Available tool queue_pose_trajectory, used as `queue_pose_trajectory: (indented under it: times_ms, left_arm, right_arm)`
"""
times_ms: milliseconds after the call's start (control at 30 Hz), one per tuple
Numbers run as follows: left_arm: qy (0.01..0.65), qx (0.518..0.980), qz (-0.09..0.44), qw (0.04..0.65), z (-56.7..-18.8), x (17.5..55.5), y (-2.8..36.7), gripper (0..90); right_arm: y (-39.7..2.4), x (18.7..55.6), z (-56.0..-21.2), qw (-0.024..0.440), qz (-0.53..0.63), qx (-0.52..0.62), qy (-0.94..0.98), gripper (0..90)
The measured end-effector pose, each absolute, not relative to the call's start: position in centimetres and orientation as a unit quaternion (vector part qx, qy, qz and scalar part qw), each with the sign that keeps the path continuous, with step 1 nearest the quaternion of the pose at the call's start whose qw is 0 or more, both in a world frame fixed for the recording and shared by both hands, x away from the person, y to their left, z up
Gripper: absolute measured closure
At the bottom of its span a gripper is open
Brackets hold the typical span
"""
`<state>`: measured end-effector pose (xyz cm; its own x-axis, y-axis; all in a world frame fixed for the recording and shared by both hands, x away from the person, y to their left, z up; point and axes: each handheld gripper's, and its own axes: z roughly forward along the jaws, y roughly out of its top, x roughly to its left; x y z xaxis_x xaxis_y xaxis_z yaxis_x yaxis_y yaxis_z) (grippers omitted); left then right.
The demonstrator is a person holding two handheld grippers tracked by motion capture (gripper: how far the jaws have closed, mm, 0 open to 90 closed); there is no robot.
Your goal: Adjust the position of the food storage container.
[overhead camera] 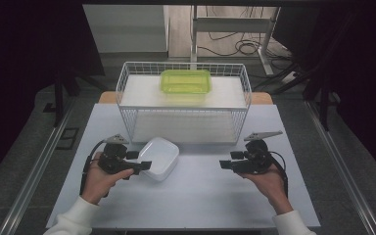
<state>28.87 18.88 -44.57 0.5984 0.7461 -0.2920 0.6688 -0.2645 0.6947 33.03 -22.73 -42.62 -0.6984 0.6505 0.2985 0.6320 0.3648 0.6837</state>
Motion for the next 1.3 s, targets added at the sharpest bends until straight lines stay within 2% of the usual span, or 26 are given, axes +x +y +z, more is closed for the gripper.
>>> queue_pose_trajectory:
  times_ms: [433, 733, 1000, 1300]
  left_arm:
    - [0.463, 0.790, 0.059, 0.397, -44.8, 30.3, 18.9, 30.2]
    - [0.477, 0.792, 0.088, 0.370, -44.1, 32.6, 19.1, 34.4]
    - [0.490, 0.797, 0.106, 0.339, -44.5, 34.8, 19.4, 45.3]
    - [0.489, 0.808, 0.111, 0.309, -45.6, 36.3, 19.6, 67.7]
  right_arm:
    - [-23.3, 32.7, -42.7, 0.007, 0.411, 0.395, 0.821, 33.6]
    - [-23.4, 32.5, -43.0, 0.005, 0.407, 0.396, 0.823, 33.6]
    - [-23.5, 32.7, -43.2, 0.004, 0.404, 0.399, 0.823, 33.7]
    - [-23.7, 32.8, -43.6, 0.001, 0.401, 0.405, 0.822, 33.6]
